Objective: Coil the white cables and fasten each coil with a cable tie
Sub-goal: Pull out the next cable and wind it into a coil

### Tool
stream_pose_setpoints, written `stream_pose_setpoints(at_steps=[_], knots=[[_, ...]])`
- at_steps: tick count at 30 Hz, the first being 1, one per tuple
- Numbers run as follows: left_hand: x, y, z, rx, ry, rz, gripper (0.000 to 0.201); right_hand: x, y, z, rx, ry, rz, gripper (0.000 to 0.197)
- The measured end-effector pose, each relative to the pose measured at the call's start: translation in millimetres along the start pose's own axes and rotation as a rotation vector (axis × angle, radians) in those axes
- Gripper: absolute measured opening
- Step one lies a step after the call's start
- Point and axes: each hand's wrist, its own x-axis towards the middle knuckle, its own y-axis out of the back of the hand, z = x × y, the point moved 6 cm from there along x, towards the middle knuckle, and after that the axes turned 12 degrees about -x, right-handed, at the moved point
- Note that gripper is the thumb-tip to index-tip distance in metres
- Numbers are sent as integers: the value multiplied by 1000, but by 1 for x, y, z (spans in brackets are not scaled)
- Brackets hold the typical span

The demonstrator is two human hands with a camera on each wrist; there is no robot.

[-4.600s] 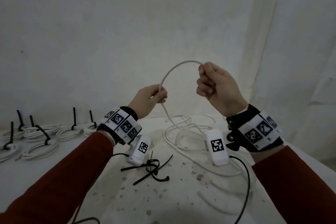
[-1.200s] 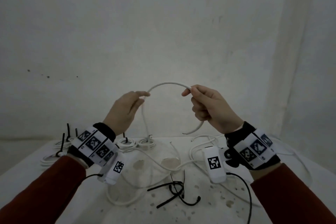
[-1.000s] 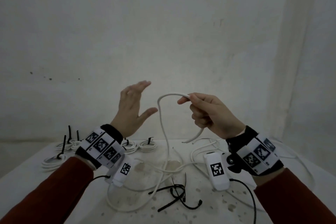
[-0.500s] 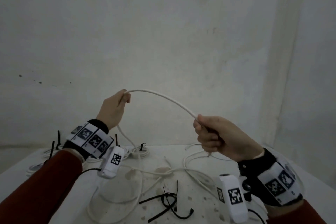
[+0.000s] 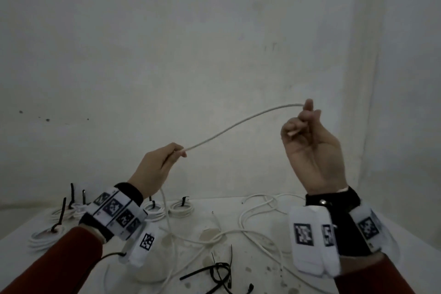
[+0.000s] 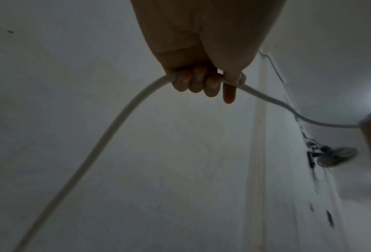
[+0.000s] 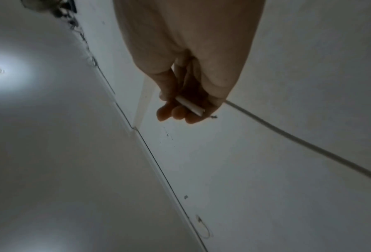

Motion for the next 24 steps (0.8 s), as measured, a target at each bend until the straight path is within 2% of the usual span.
stream_pose_setpoints(at_steps=[1, 4, 7, 10, 14, 16, 19, 22, 24], knots=[[-2, -8, 9, 21, -49, -22, 25, 2, -1, 2, -52, 40, 21, 23], [-10, -32, 29, 78, -187, -106, 52, 7, 1, 8, -338, 138, 39, 21], [-19, -51, 44, 184, -301, -173, 41, 12, 3, 14, -849, 294, -18, 12], [-23, -58, 56, 260, -398, -190, 33, 10, 3, 29, -1349, 340, -203, 13], [-23, -51, 66, 318, -493, -186, 32, -6, 6, 52, -1953, 251, -606, 16], [-21, -45, 70, 322, -511, -175, 32, -15, 6, 59, -2057, 144, -752, 14], [-16, -39, 78, 326, -529, -170, 30, -27, 7, 65, -2064, -50, -857, 22], [-8, -31, 86, 316, -520, -143, 24, -38, 2, 64, -1938, -75, -855, 45], [-4, -26, 90, 265, -495, -127, 24, -41, 0, 63, -1774, -104, -780, 57]])
